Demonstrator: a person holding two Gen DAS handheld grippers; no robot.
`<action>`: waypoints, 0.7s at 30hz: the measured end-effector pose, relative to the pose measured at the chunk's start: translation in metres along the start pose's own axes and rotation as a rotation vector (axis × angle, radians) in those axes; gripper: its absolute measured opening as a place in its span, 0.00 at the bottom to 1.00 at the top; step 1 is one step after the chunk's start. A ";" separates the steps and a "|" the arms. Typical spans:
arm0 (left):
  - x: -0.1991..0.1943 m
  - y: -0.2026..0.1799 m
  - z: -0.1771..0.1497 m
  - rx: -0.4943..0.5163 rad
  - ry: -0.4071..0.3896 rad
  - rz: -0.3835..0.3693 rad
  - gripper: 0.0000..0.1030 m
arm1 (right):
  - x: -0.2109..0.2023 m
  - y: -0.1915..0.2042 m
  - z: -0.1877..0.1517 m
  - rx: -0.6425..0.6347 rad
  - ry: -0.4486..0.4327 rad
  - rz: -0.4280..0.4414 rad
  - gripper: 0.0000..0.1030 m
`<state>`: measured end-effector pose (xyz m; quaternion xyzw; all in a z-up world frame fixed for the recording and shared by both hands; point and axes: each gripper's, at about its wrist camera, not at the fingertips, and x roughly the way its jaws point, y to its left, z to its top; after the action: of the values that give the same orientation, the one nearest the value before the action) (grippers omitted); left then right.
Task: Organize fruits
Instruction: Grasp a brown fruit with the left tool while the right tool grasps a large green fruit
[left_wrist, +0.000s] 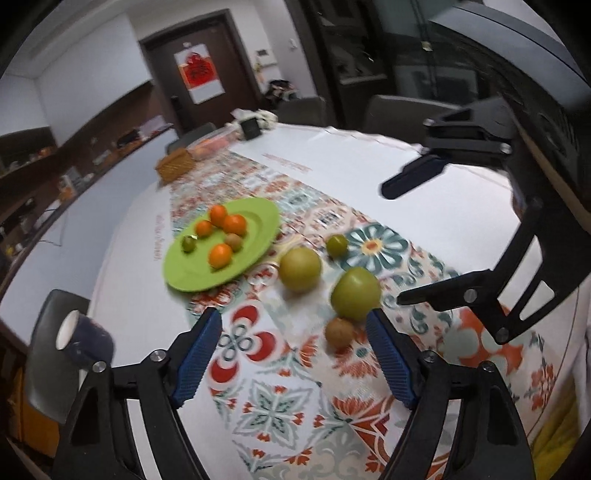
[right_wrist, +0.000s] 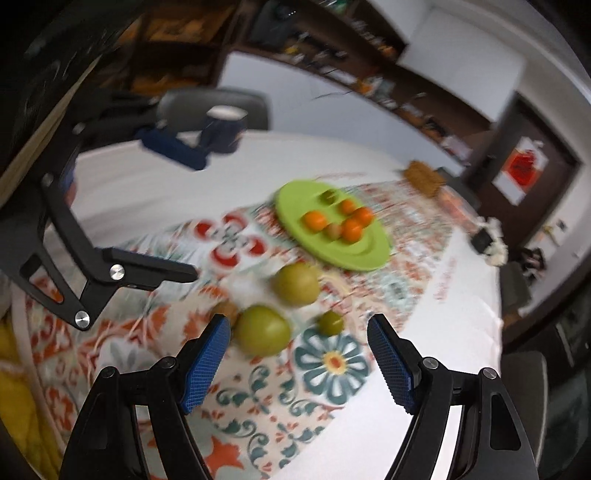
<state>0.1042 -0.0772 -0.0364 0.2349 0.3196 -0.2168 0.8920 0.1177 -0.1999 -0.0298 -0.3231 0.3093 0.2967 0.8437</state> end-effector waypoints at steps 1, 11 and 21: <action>0.004 -0.001 -0.001 0.006 0.010 -0.018 0.73 | 0.004 0.002 -0.001 -0.015 0.011 0.015 0.75; 0.050 -0.003 -0.012 0.040 0.101 -0.181 0.59 | 0.045 0.009 -0.009 -0.153 0.093 0.129 0.70; 0.084 0.009 -0.010 -0.052 0.164 -0.321 0.41 | 0.078 -0.001 -0.005 -0.152 0.150 0.245 0.57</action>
<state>0.1632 -0.0842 -0.0975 0.1746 0.4299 -0.3282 0.8228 0.1660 -0.1804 -0.0879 -0.3672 0.3851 0.3950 0.7489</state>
